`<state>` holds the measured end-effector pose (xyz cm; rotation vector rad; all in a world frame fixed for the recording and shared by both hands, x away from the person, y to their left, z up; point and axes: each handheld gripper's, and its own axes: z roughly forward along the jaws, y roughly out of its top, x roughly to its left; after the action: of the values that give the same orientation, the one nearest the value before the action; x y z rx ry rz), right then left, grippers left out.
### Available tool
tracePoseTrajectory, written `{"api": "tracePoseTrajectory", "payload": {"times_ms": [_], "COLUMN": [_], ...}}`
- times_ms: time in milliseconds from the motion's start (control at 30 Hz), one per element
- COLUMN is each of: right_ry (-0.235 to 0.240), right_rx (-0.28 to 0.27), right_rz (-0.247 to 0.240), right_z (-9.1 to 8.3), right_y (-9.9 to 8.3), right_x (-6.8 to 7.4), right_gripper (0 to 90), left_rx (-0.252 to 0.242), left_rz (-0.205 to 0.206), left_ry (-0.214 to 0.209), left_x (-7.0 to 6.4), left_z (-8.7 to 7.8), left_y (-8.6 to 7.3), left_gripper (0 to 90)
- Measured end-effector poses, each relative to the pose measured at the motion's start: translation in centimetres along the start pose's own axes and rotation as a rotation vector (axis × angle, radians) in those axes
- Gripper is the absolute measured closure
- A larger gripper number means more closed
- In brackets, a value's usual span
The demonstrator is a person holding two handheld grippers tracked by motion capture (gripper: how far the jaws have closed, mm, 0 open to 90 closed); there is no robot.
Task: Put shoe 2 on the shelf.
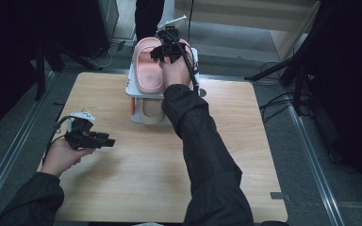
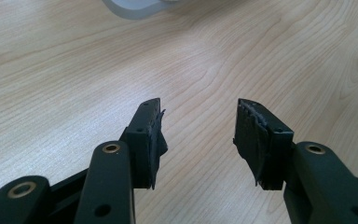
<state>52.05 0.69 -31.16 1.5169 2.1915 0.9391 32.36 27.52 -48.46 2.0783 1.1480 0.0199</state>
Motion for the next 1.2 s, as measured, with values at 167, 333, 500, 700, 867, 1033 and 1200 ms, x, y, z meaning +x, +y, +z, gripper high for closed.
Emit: {"api": "tracePoseTrajectory", "payload": {"times_ms": [167,333,500,700,867,1033,1200], "right_ry": [0.055,0.133,0.213,0.291,0.346,0.383,0.423], "right_rx": [-0.001,-0.021,-0.023,-0.067,-0.082,-0.092,-0.086], "right_rz": [-0.087,-0.176,-0.227,-0.301,-0.36,-0.406,-0.43], "right_z": [-1.5,-2.7,-3.8,-5.4,-6.3,-6.8,-7.5], "right_y": [-1.0,-2.3,-3.6,-5.1,-6.3,-7.8,-9.6], "right_x": [-0.6,-1.1,-1.6,-2.0,-1.8,-1.5,-1.4], "right_gripper": [41.3,44.2,45.2,44.0,42.0,41.8,41.9], "left_rx": [0.004,0.007,0.005,0.014,0.023,0.02,0.033], "left_rz": [-0.002,-0.005,-0.014,-0.011,-0.003,0.004,0.007], "left_ry": [0.006,0.01,0.011,0.013,0.018,0.034,0.036], "left_x": [0.2,0.2,0.2,0.3,0.3,0.1,0.0], "left_z": [0.0,0.1,0.2,0.3,0.3,0.3,0.5], "left_y": [0.0,0.0,0.0,0.0,0.0,-0.1,-0.2], "left_gripper": [50.8,50.7,50.7,50.6,50.6,50.6,50.3]}}
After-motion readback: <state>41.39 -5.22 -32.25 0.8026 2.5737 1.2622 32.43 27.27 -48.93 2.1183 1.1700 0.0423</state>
